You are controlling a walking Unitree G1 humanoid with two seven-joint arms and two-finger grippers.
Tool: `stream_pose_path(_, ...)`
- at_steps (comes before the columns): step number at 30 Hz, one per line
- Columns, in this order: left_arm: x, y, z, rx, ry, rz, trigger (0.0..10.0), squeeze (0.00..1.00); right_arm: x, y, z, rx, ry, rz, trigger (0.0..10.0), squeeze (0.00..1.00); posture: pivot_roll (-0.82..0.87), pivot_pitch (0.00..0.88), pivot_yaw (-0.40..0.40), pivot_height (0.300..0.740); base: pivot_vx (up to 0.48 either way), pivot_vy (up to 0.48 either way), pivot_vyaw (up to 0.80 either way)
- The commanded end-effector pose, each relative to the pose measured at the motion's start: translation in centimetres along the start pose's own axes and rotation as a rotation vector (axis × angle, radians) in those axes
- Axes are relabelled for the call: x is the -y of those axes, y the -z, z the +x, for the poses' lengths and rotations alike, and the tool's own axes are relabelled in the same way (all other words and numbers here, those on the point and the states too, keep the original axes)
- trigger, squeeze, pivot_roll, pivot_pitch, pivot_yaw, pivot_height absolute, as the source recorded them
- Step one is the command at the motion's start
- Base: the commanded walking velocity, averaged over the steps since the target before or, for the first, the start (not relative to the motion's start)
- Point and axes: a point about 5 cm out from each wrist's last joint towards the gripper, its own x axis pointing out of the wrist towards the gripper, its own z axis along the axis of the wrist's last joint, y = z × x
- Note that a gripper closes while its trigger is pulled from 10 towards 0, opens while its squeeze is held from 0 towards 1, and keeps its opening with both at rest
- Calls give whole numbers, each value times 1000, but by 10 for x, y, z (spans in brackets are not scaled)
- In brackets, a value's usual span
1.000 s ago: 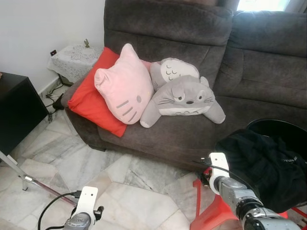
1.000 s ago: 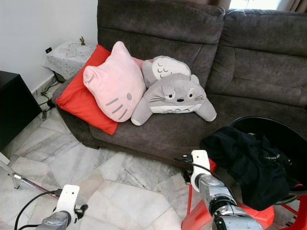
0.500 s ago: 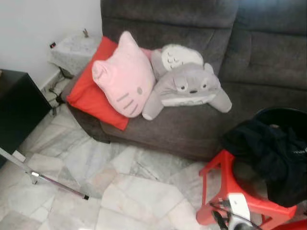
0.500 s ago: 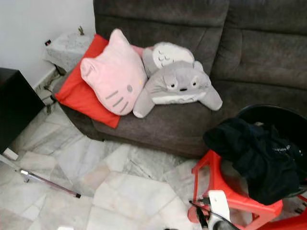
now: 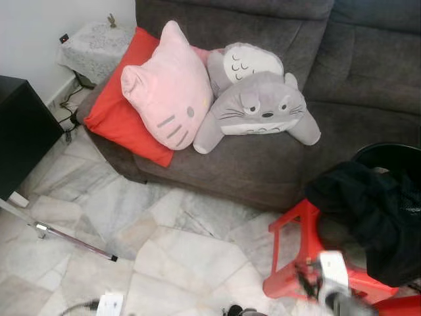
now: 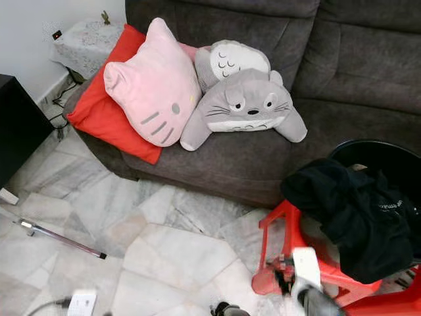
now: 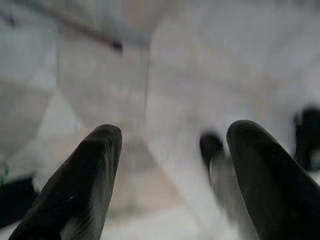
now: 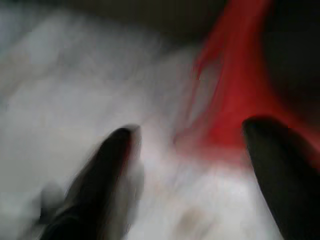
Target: Hang hanger
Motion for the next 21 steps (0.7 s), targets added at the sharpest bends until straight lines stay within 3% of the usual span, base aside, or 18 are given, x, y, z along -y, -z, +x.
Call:
stream_pose_path(1,5,-1,2,-21,-3,-23,10000,0,-66,60,-7,-151,-60,0,10000,0,-36,66,-37,740,0,0,0)
stream_pose_path(4,9,-23,9,9,-3,-40,10000,0,-65,37,3,-115,-56,24,10000,0,-58,10,-54,740,0,0,0)
stream_pose_path(7,10,-31,12,12,-1,-23,10000,0,-64,29,6,-112,-54,38,10000,0,-67,0,-54,740,0,0,0)
stream_pose_path(13,14,-49,17,24,14,16,10000,0,-52,36,5,-165,-35,-12,10000,0,-77,0,-44,740,0,0,0)
stream_pose_path(21,12,-62,20,35,3,7,10000,0,-48,47,1,-199,-25,-21,10000,0,-81,0,-39,740,0,0,0)
